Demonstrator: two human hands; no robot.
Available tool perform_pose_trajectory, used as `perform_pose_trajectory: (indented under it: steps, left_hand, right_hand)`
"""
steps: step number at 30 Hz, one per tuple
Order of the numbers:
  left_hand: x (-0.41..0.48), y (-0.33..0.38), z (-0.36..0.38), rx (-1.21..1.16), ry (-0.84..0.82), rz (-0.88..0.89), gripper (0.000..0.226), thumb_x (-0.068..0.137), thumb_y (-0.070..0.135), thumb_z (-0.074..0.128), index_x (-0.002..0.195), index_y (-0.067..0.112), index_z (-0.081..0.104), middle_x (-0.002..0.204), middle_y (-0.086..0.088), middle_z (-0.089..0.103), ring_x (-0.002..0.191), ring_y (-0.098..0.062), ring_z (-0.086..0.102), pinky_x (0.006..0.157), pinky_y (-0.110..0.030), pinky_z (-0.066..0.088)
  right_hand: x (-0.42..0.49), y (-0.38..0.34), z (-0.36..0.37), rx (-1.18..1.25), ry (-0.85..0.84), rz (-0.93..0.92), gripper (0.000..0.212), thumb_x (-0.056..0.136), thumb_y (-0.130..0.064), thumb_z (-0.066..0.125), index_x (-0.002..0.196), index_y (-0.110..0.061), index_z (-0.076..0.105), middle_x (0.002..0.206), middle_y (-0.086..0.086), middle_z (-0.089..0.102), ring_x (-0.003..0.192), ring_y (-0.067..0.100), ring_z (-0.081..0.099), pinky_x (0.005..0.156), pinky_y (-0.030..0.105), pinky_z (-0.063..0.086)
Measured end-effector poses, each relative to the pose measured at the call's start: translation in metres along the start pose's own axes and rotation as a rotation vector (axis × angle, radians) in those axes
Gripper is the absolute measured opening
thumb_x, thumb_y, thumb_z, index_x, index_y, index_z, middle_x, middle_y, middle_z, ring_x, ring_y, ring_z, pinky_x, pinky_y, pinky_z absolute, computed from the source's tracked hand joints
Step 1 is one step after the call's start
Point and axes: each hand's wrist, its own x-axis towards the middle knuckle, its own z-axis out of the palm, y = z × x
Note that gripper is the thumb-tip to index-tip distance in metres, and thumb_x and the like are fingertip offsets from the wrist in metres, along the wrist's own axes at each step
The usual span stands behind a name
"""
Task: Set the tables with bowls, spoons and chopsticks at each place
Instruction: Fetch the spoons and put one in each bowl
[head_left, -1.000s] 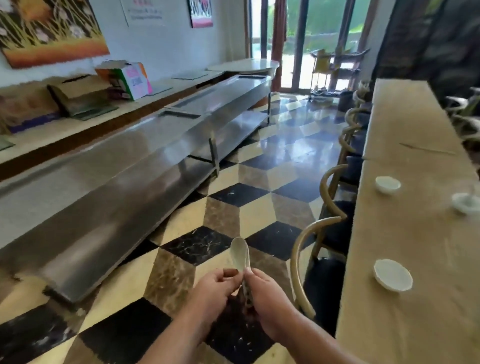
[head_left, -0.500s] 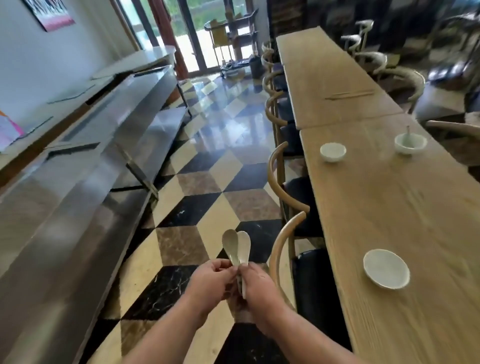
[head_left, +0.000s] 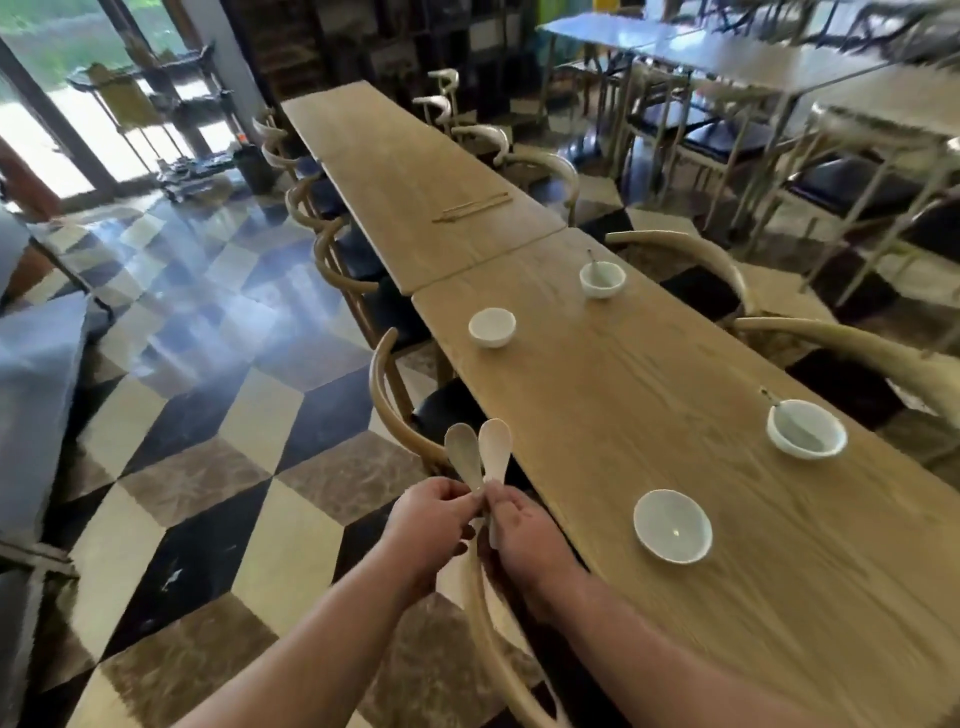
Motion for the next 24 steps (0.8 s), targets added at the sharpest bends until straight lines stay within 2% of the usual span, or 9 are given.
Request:
perform_pose_trajectory:
  steps: [2, 4, 8, 11, 12, 14, 16, 20, 24]
  left_hand:
    - [0.021, 0.008, -0.011, 0.059, -0.052, 0.061, 0.016, 0.099, 0.034, 0.073, 0.098, 0.02, 0.079, 0.085, -0.002, 0.081, 0.079, -0.019, 0.075, 0.065, -0.033, 0.059]
    - [0.041, 0.016, -0.028, 0.101, -0.132, 0.116, 0.014, 0.1, 0.031, 0.071, 0.097, 0.019, 0.078, 0.089, -0.003, 0.081, 0.085, -0.02, 0.077, 0.07, -0.033, 0.061]
    - [0.074, 0.029, -0.058, 0.11, -0.281, 0.138, 0.01, 0.097, 0.025, 0.072, 0.098, 0.016, 0.078, 0.089, -0.006, 0.082, 0.087, -0.024, 0.079, 0.081, -0.041, 0.068]
    - [0.094, 0.045, -0.061, 0.112, -0.404, 0.153, 0.014, 0.099, 0.017, 0.068, 0.098, 0.011, 0.081, 0.084, -0.007, 0.082, 0.073, -0.018, 0.077, 0.063, -0.03, 0.065]
    - [0.1, 0.048, -0.057, 0.099, -0.445, 0.143, 0.016, 0.099, 0.015, 0.066, 0.098, 0.009, 0.081, 0.086, -0.011, 0.082, 0.075, -0.021, 0.079, 0.066, -0.033, 0.066]
    - [0.106, 0.053, -0.04, 0.07, -0.555, 0.104, 0.018, 0.1, 0.012, 0.064, 0.101, 0.005, 0.08, 0.095, -0.018, 0.083, 0.091, -0.034, 0.081, 0.088, -0.048, 0.067]
    - [0.107, 0.051, -0.015, 0.04, -0.65, 0.062, 0.018, 0.101, 0.011, 0.062, 0.103, 0.002, 0.079, 0.097, -0.018, 0.083, 0.092, -0.036, 0.079, 0.098, -0.052, 0.063]
    - [0.108, 0.046, 0.038, 0.026, -0.717, -0.015, 0.018, 0.105, 0.012, 0.06, 0.109, 0.002, 0.075, 0.097, -0.012, 0.082, 0.088, -0.024, 0.078, 0.078, -0.035, 0.063]
    - [0.121, 0.044, 0.088, 0.022, -0.705, -0.09, 0.013, 0.105, 0.011, 0.065, 0.107, 0.001, 0.073, 0.088, -0.01, 0.078, 0.075, -0.017, 0.075, 0.069, -0.027, 0.064]
  right_hand:
    - [0.01, -0.009, 0.009, 0.018, 0.065, -0.021, 0.038, 0.113, -0.045, 0.042, 0.112, -0.025, 0.074, 0.088, 0.015, 0.073, 0.078, 0.029, 0.067, 0.071, 0.046, 0.057]
    - [0.019, -0.017, 0.025, 0.049, 0.157, -0.052, 0.038, 0.113, -0.044, 0.044, 0.109, -0.024, 0.076, 0.089, 0.011, 0.078, 0.082, 0.026, 0.073, 0.08, 0.049, 0.061]
    - [0.028, -0.035, 0.054, 0.08, 0.336, -0.045, 0.029, 0.105, -0.036, 0.047, 0.099, -0.018, 0.07, 0.081, 0.002, 0.068, 0.07, 0.016, 0.062, 0.062, 0.033, 0.049]
    - [0.034, -0.04, 0.061, 0.153, 0.452, -0.032, 0.027, 0.102, -0.032, 0.045, 0.1, -0.013, 0.064, 0.079, 0.004, 0.061, 0.065, 0.015, 0.053, 0.058, 0.03, 0.04]
    - [0.034, -0.039, 0.058, 0.178, 0.468, -0.02, 0.024, 0.104, -0.028, 0.046, 0.1, -0.012, 0.063, 0.078, 0.004, 0.061, 0.063, 0.015, 0.053, 0.056, 0.03, 0.039]
    - [0.028, -0.036, 0.048, 0.214, 0.528, -0.014, 0.023, 0.105, -0.029, 0.051, 0.103, -0.011, 0.065, 0.078, 0.006, 0.065, 0.064, 0.018, 0.055, 0.058, 0.036, 0.042]
    - [0.017, -0.029, 0.03, 0.216, 0.599, -0.011, 0.025, 0.108, -0.032, 0.054, 0.109, -0.011, 0.068, 0.084, 0.008, 0.071, 0.069, 0.02, 0.061, 0.061, 0.039, 0.049]
    - [-0.005, -0.006, -0.017, 0.281, 0.726, 0.059, 0.026, 0.113, -0.028, 0.052, 0.114, -0.008, 0.069, 0.096, 0.008, 0.071, 0.068, 0.017, 0.066, 0.063, 0.032, 0.058]
    - [-0.015, 0.037, -0.087, 0.126, 0.816, 0.209, 0.029, 0.112, -0.033, 0.054, 0.111, -0.015, 0.077, 0.081, -0.001, 0.059, 0.059, 0.012, 0.047, 0.055, 0.024, 0.04]
